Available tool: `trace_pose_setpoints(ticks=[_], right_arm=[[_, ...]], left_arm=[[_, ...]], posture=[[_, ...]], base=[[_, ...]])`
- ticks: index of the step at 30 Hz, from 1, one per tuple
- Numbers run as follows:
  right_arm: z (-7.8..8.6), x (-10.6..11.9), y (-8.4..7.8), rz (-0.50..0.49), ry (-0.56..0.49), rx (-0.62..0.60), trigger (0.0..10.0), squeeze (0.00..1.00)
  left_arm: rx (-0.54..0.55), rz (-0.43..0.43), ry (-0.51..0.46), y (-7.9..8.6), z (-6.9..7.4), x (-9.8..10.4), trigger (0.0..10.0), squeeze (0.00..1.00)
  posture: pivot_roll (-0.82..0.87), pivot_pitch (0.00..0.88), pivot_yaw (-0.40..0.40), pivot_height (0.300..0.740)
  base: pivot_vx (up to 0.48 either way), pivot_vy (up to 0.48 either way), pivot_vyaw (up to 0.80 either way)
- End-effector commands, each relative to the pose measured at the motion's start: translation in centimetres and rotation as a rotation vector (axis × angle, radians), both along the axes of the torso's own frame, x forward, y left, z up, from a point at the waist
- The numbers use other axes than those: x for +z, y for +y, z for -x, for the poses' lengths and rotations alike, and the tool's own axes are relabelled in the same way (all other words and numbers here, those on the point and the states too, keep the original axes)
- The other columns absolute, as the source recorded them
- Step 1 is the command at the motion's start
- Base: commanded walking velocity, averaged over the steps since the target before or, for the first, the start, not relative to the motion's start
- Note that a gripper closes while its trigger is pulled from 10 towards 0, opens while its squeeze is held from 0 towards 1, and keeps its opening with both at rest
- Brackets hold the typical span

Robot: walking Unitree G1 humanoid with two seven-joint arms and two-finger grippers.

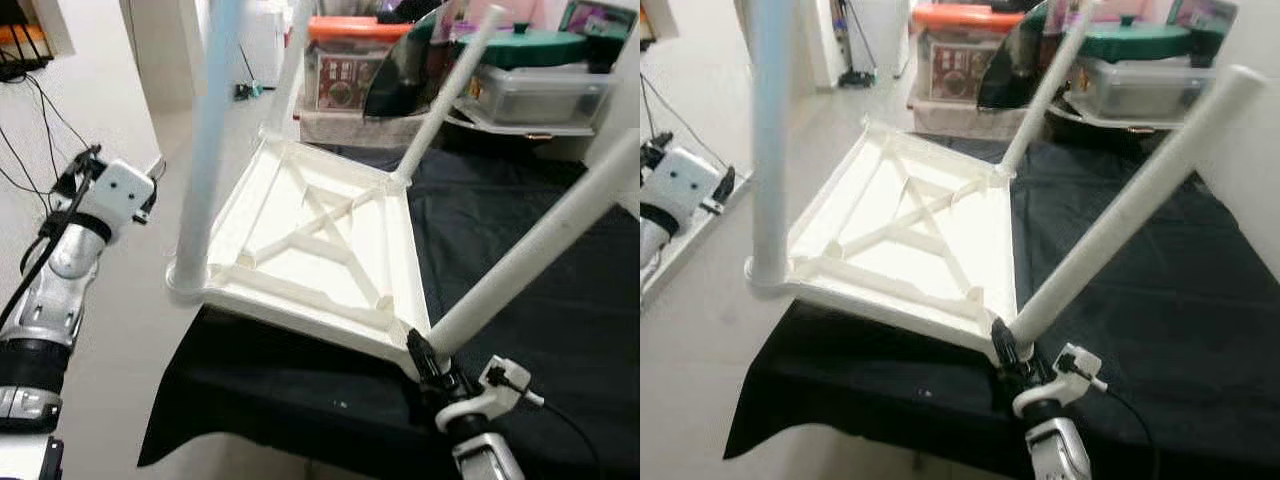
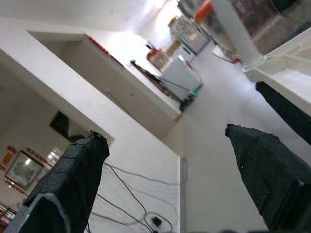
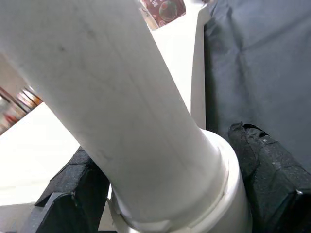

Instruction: Building children table

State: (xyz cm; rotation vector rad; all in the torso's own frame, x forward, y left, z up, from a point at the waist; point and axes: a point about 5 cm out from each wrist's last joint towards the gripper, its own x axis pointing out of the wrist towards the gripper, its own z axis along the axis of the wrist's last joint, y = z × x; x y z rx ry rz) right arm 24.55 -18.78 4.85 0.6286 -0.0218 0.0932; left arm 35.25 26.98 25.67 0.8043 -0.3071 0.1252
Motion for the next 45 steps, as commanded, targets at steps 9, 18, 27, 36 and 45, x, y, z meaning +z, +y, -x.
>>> trace_pose_setpoints(ticks=[9, 18, 27, 36, 45], right_arm=[[-6.1, 3.7, -3.5, -0.647, 0.389, -0.655, 10.0, 0.00], [-6.7, 4.3, -3.1, -0.571, 0.351, -0.642, 10.0, 0.00], [-7.6, 5.4, -2.3, -0.436, 0.285, -0.549, 10.0, 0.00], [-8.2, 5.9, -1.7, -0.333, 0.252, -0.485, 10.0, 0.00], [-9.2, 7.3, -0.7, -0.166, 0.234, -0.425, 10.0, 0.00]], left_arm=[[-0.030, 0.014, 0.046, -0.6, 0.0, -2.5, 10.0, 0.00], [-0.047, 0.067, 0.058, -1.1, 0.7, -5.6, 10.0, 0.00], [0.101, 0.167, 0.017, 0.1, 3.9, -7.9, 10.0, 0.00], [0.236, 0.229, -0.001, -0.2, 7.7, -10.4, 10.0, 0.00], [0.248, 0.289, 0.024, -3.3, 11.1, -11.9, 10.0, 0.00]], posture=[[0.15, 0.000, 0.000, 0.740], [0.15, 0.036, 0.031, 0.740], [0.15, 0.014, 0.014, 0.740], [0.15, 0.007, -0.001, 0.740], [0.15, 0.003, -0.012, 0.740]], base=[[0.000, 0.000, 0.00], [0.000, 0.000, 0.00], [0.000, 0.000, 0.00], [0.000, 0.000, 0.00], [0.000, 0.000, 0.00]])
